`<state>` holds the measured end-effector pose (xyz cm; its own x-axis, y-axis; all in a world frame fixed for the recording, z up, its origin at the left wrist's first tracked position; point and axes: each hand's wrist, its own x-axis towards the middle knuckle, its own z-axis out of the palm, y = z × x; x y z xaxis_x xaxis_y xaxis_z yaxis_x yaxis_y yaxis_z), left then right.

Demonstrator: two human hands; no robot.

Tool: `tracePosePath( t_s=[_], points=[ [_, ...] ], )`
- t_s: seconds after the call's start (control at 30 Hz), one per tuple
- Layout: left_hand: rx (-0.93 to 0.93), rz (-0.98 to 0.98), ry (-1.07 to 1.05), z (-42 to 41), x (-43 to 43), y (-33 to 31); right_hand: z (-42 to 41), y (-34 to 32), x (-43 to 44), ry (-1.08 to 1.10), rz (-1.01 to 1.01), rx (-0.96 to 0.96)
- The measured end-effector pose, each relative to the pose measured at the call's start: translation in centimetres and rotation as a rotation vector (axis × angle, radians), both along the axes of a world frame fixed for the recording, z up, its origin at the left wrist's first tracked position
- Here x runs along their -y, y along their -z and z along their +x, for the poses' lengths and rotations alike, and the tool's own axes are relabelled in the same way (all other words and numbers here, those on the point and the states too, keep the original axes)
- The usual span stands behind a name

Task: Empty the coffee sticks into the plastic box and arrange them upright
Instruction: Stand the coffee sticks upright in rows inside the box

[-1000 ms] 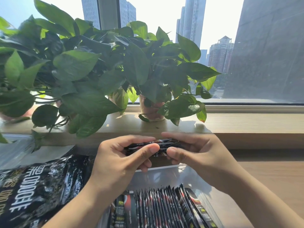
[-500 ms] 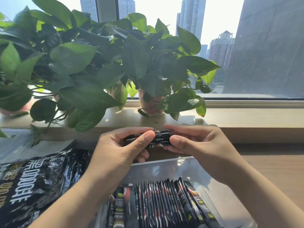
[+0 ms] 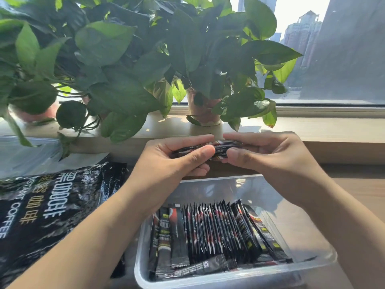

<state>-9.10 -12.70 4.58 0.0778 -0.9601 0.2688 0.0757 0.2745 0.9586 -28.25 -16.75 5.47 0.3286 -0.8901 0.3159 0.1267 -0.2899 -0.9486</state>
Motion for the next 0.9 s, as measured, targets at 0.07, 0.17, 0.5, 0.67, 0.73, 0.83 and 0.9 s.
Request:
tracePosePath(
  t_s=[0.07, 0.17, 0.5, 0.67, 0.73, 0.83, 0.9],
  points=[
    [-0.027, 0.012, 0.018, 0.0, 0.0, 0.0, -0.1, 0.0, 0.1, -0.001, 0.01, -0.006],
    [-0.064, 0.017, 0.01, 0.2, 0.1, -0.1, -0.3, 0.0, 0.1, -0.017, 0.012, -0.021],
    [0.064, -0.034, 0.091, 0.3, 0.2, 0.2, -0.6, 0.5, 0.8, -0.053, -0.062, -0.052],
    [0.049, -0.026, 0.048, 0.6, 0.6, 0.5, -0.7, 1.1, 1.2, -0.118, -0.181, -0.091],
    [0.045, -0.015, 0.051, 0.7, 0.6, 0.6, -0.6, 1.3, 1.1, -0.105, -0.333, -0.133],
    [0.058, 0.001, 0.099, 0.6, 0.5, 0.5, -0.5, 1.3, 1.1, 0.006, -0.54, -0.255],
    [0.053, 0.017, 0.111, 0.6, 0.6, 0.5, -0.8, 1.2, 1.1, 0.028, -0.593, -0.298]
  ],
)
